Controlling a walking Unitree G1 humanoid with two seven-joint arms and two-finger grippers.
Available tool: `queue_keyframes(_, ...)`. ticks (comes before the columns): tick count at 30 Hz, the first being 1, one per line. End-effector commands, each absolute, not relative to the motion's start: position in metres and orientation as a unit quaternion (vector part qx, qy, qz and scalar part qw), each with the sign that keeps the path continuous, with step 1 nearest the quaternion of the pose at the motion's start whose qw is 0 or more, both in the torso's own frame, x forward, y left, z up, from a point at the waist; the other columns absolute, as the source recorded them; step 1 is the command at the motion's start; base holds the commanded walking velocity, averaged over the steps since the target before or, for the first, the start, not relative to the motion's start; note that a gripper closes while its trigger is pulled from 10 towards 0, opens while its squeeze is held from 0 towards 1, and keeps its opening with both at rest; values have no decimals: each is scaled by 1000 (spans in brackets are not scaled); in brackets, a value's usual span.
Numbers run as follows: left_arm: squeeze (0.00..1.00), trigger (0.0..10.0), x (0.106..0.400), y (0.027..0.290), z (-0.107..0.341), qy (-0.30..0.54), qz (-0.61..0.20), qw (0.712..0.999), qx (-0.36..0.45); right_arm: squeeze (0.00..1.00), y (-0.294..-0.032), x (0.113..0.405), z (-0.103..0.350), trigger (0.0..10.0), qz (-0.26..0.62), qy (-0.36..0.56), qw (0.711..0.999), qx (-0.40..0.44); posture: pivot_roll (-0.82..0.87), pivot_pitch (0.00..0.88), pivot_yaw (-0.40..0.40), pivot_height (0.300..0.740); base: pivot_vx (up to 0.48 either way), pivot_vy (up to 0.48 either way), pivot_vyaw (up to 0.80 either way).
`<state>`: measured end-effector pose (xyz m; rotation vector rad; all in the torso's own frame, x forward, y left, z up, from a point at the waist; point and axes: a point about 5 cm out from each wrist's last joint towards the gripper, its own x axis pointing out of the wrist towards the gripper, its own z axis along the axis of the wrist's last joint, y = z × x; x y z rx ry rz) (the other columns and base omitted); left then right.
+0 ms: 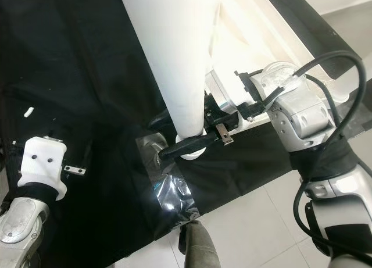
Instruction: Building children table
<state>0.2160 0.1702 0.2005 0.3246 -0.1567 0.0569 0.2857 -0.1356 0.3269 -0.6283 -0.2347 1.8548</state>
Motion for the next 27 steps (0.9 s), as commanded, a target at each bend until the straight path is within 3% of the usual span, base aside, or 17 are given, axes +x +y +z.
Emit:
queue_keyframes(1,0,10000,214,172,194,-63,28,985,158,0,-140,296,301,10000,781,-32,569,-255,-30,417,-38,740,0,0,0)
queue_keyframes(16,0,10000,215,172,194,-64,28,985,158,0,-135,284,315,10000,779,-124,603,-124,-26,416,-36,740,0,0,0)
queue_keyframes(27,0,10000,216,172,194,-63,27,985,157,0,-137,284,293,10000,767,-85,618,-150,-25,419,-29,740,0,0,0)
